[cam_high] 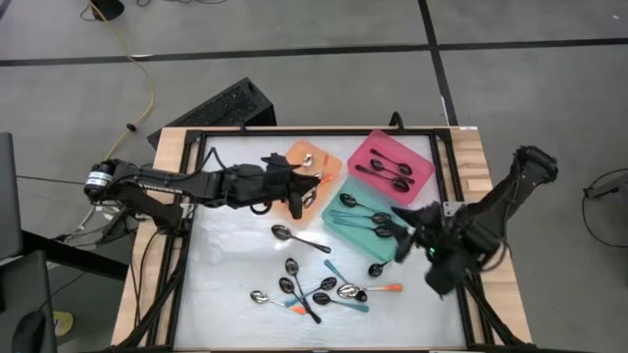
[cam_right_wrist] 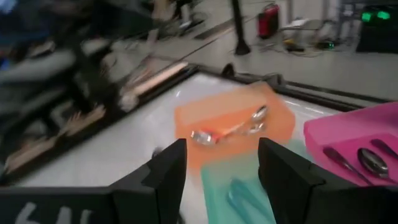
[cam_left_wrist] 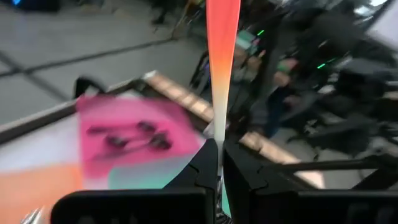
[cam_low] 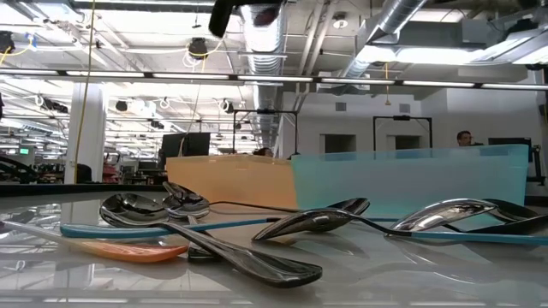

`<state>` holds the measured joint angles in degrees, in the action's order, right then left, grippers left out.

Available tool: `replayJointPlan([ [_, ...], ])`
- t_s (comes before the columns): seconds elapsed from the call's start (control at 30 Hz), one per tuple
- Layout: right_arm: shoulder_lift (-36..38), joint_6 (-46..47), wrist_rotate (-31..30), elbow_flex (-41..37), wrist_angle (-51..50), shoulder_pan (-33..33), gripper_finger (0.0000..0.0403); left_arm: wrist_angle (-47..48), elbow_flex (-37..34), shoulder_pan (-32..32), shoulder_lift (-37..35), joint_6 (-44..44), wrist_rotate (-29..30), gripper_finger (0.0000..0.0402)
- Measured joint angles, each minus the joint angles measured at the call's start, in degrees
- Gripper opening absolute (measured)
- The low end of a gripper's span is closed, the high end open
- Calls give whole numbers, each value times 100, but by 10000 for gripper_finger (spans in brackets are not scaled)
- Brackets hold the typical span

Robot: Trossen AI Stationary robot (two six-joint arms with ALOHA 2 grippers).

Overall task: Sort silverware by color (type)
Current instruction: Put the orange spoon into the orange bin

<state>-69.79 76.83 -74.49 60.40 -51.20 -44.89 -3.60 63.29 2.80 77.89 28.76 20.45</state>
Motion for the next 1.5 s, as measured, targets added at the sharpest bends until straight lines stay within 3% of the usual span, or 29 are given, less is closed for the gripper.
replayJointPlan([
  [0.07,15,-555,60,0,664,420,207,-342,0,23,0,-233,-148,0],
  [0.13,21,-1734,429,0,1682,844,207,-425,4,23,-2,-330,-278,0],
  [0.27,14,-4932,2172,0,4500,1662,207,-147,2,23,4,-348,-64,0],
  [0.33,18,-5644,2674,8,5547,1973,207,-70,2,21,4,-368,29,0],
  [0.5,101,-5747,2281,-4,5726,2418,207,10,2,141,7,-450,448,0],
  [0.7,-75,-5743,3427,9,5955,3136,207,-72,2,220,56,-509,1147,0],
  [0.97,-705,-5774,4112,150,6267,3576,207,-213,-2,292,325,-537,1098,0],
  [1.5,-838,-6078,4167,229,6235,3861,207,-246,-2,480,385,-952,877,0],
])
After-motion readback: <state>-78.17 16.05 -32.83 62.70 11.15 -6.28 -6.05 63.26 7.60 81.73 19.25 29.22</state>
